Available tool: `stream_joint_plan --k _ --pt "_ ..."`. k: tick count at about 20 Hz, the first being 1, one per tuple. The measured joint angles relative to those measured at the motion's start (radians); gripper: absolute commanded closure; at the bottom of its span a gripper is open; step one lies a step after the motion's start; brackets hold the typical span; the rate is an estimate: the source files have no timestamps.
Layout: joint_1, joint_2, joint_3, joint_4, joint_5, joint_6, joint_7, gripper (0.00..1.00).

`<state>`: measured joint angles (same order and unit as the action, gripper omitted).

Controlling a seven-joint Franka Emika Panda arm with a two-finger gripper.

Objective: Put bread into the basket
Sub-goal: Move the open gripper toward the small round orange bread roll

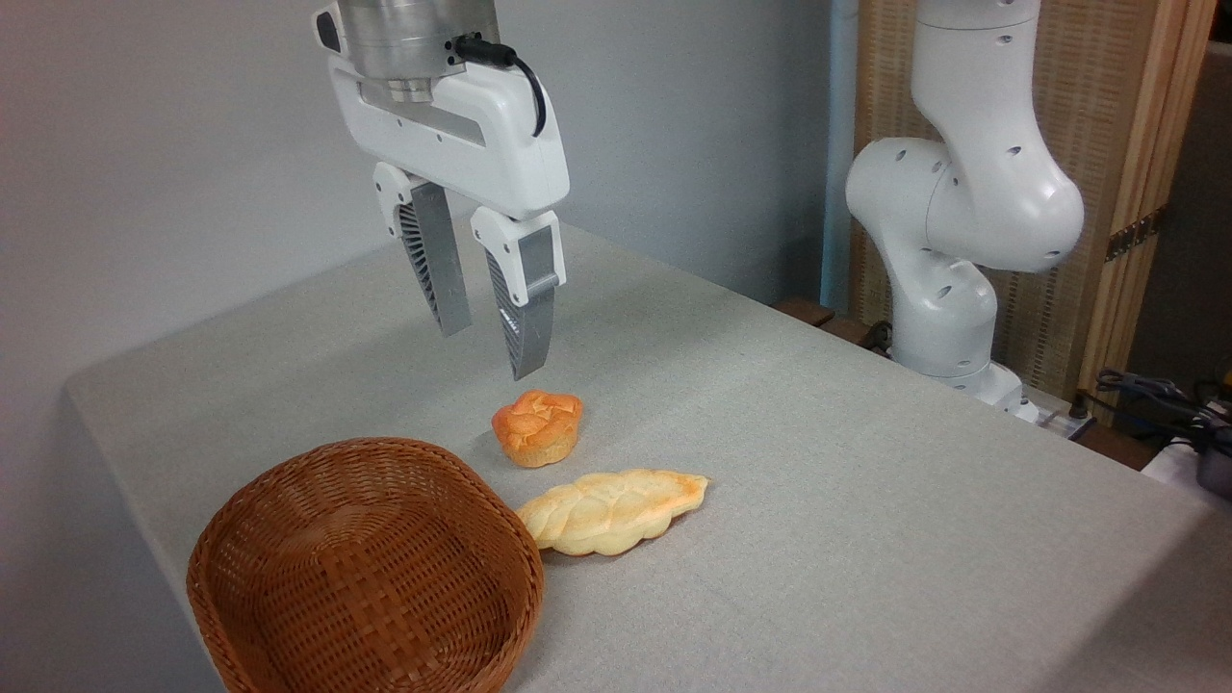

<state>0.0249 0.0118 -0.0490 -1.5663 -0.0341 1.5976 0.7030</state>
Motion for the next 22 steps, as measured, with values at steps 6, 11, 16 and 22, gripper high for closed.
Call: stream_joint_plan --k 6,11,16,22 --pt "-0.005 -0.013 -0.005 -0.036 0.0 0.016 0.0 0.0" --pt "-0.005 -0.021 -0.007 -0.049 0.0 0.016 0.0 0.0" --pt "-0.006 -0.027 -0.009 -0.061 0.0 0.016 0.0 0.0" --pt "-0.083 -0.045 -0.017 -0.164 -0.003 0.124 0.0 0.0"
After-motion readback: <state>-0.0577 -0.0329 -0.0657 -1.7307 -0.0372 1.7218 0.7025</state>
